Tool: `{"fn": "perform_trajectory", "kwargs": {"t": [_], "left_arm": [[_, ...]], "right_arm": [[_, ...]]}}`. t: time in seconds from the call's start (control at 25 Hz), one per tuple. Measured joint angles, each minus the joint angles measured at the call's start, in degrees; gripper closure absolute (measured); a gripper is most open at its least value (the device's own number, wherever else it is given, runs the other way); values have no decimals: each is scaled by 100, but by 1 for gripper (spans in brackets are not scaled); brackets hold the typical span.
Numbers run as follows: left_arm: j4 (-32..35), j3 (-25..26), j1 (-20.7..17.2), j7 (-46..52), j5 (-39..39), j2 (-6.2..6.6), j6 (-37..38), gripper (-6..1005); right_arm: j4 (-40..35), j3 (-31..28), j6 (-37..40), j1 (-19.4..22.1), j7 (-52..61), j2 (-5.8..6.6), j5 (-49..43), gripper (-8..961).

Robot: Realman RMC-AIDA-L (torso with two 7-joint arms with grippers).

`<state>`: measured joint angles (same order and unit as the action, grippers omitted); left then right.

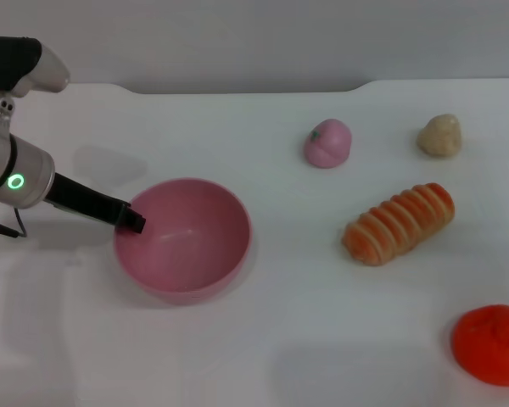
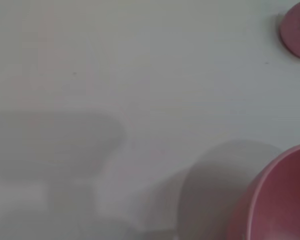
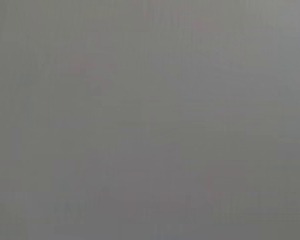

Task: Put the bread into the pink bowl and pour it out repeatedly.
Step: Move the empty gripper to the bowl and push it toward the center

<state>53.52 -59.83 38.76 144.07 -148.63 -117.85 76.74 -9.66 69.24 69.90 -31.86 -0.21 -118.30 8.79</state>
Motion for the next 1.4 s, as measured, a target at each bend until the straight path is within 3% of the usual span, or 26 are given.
{"fn": "perform_trajectory", "kwargs": {"t": [0.2, 0.56, 1.16, 1.4], "left_arm": [[32, -392, -14, 9, -9, 0, -129, 717], [94, -529, -20, 90, -18, 9, -225, 933], [760, -488, -149, 182, 28, -6, -377, 964], [983, -404, -187, 263, 128, -9, -654, 964]], "right_arm": [[0, 0, 4, 19, 2, 0, 0, 407], [0, 0, 14, 30, 4, -9, 0, 407], [-48, 75, -142, -11, 93, -9, 0, 407], [-762, 397, -1413, -56, 159, -9, -75, 407]]}}
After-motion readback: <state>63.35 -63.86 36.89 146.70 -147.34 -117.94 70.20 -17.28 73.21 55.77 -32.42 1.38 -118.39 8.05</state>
